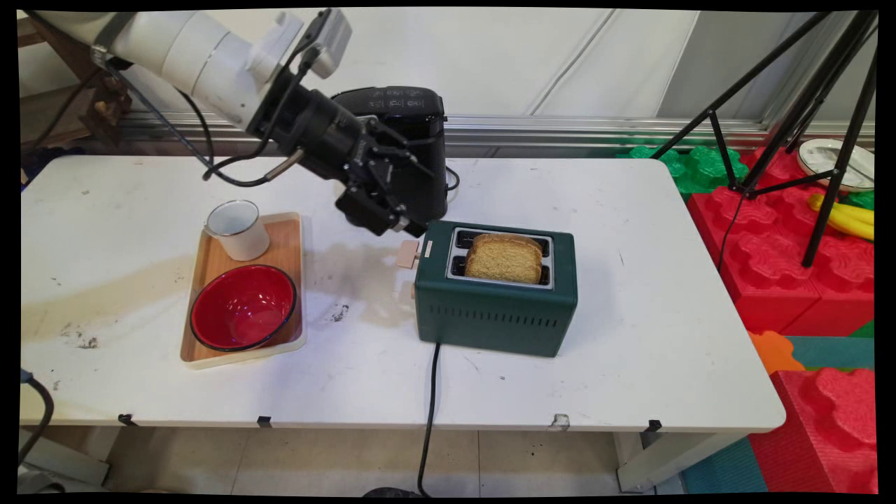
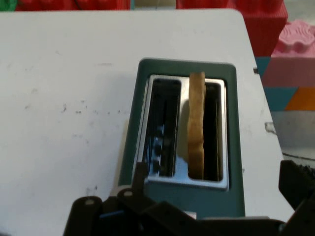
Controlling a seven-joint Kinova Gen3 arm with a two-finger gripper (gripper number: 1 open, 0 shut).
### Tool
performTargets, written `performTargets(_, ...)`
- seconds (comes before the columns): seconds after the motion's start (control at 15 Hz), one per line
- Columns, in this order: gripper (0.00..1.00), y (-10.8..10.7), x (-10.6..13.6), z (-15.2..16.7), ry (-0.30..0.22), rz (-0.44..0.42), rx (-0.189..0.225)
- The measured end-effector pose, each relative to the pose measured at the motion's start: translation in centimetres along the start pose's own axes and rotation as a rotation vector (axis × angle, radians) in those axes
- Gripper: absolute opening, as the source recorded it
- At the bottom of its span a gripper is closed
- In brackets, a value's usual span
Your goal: Press the toaster switch
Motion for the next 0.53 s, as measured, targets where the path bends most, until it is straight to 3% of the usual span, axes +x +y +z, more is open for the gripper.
performTargets(0.53, 1.00, -0.4, -2.4, -0.4, -0.050, 0.013, 0.008)
